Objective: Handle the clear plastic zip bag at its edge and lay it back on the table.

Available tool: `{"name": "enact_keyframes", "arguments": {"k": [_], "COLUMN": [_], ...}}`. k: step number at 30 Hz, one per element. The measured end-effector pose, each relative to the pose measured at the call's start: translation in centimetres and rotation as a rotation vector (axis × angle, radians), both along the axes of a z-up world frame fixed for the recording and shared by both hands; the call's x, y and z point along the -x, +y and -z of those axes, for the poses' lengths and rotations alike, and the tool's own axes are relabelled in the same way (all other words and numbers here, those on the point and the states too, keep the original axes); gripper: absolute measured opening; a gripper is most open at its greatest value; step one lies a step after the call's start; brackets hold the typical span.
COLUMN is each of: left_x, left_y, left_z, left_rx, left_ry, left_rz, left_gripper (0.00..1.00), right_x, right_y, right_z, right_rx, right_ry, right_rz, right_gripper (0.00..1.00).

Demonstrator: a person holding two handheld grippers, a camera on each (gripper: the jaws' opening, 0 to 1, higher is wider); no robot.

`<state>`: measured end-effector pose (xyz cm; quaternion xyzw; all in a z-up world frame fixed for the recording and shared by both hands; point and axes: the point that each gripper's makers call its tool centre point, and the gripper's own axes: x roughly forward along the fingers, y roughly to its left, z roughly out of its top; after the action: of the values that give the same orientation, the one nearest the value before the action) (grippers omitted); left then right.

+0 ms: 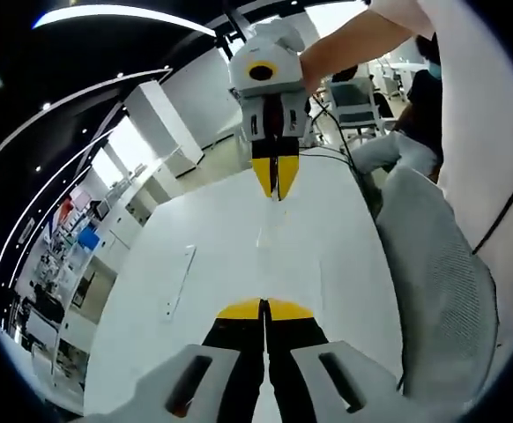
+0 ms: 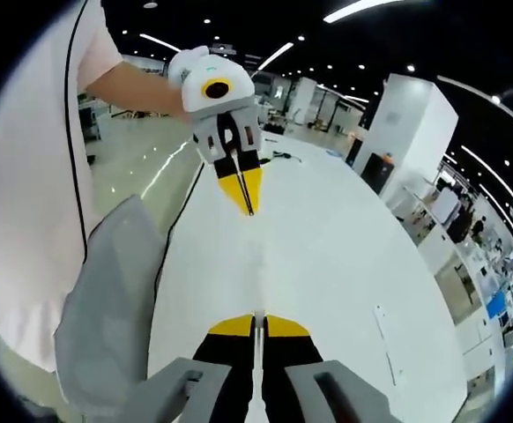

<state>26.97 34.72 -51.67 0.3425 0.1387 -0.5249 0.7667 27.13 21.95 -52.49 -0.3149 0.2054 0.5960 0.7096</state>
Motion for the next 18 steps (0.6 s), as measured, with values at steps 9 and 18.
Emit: {"name": "enact_keyframes", "arguments": {"k": [9, 18], "left_x": [0.0, -0.5], "left_y": [-0.7, -3.3], "left_z": [-1.1, -3.3], "left_rx": [0.032, 0.068], "left_ry": [0.000, -0.002], "left_rz": [-0.013, 0.000], "left_gripper": [0.00, 0.00], "right_x": [-0.2, 0.1], "right_y": [-0.3, 0.2], "right_z": [-1.0, -0.8], "right_rx": [-0.005, 0.014], "right_ry": [-0.023, -0.034], "right_rz": [-0.003, -0.026], "right_gripper": [0.00, 0.00]}}
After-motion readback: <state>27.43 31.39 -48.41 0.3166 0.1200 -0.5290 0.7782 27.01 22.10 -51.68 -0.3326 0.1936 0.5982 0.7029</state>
